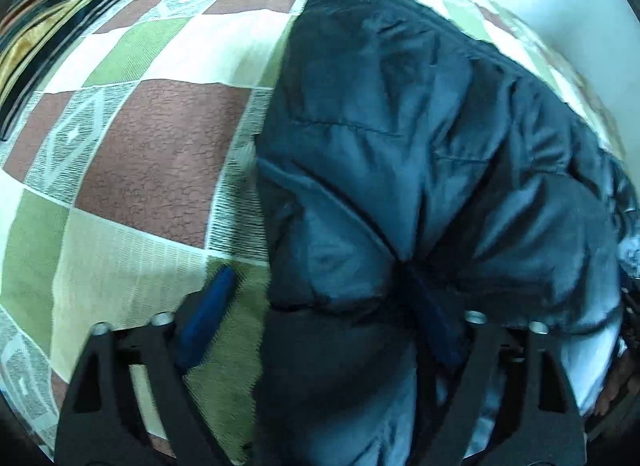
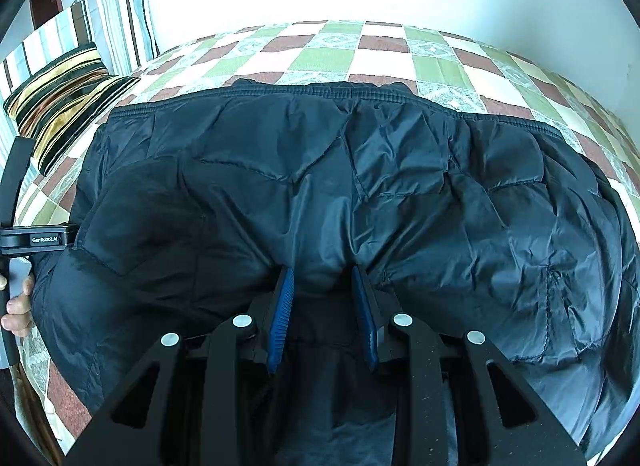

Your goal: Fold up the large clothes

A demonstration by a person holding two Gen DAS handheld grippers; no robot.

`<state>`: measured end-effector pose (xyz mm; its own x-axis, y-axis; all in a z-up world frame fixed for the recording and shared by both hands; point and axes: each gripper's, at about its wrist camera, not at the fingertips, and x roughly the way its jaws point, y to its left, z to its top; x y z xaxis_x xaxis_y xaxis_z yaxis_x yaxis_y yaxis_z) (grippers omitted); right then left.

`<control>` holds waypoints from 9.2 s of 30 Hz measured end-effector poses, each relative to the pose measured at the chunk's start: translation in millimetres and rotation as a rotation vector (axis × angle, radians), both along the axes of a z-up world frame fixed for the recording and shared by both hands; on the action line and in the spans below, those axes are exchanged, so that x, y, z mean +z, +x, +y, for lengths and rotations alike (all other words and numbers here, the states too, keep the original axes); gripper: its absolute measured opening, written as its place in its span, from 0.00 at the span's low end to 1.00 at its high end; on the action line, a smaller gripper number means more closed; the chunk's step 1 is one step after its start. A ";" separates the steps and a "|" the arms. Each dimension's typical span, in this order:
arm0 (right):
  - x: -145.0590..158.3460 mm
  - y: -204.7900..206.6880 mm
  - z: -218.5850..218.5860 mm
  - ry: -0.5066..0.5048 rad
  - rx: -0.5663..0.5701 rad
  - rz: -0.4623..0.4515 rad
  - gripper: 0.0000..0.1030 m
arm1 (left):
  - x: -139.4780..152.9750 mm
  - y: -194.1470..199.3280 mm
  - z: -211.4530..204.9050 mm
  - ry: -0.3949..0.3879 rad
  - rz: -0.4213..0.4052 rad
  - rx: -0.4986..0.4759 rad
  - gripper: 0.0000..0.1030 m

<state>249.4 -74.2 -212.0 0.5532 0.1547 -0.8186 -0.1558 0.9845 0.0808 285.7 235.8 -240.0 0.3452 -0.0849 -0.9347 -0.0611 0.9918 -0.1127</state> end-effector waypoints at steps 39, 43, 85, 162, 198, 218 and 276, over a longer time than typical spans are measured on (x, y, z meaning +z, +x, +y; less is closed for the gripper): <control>4.5 6.3 -7.6 0.039 -0.013 0.003 0.30 | 143.8 -20.4 -102.9 -0.237 -0.299 -0.191 0.17; 7.3 6.6 -15.9 0.063 -0.018 0.002 0.30 | 143.2 -13.3 -130.4 -0.218 -0.311 -0.215 0.17; 37.7 -52.9 -192.5 0.170 -0.287 -0.057 0.30 | 62.0 -26.5 -347.9 0.004 -0.263 -0.419 0.09; 84.8 -15.1 18.5 0.083 0.117 0.005 0.06 | 87.0 -49.9 -121.6 -0.025 -0.370 -0.002 0.54; 75.2 -44.3 -188.4 0.055 -0.291 -0.048 0.00 | 116.2 -38.4 -267.1 -0.015 -0.423 -0.328 0.54; 60.1 -50.3 -269.5 0.290 -0.387 -0.049 0.47 | 82.1 -19.3 -309.1 0.034 -0.339 -0.375 0.54; 27.2 -49.9 -254.2 0.102 -0.342 0.017 0.20 | 79.6 -16.3 -350.5 0.114 -0.320 -0.383 0.56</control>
<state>199.6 -328.4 -184.8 0.5732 0.0444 -0.8182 0.1832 0.9663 0.1808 269.4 -114.7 -160.5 0.5795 -0.1649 -0.7981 0.3294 0.9432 0.0443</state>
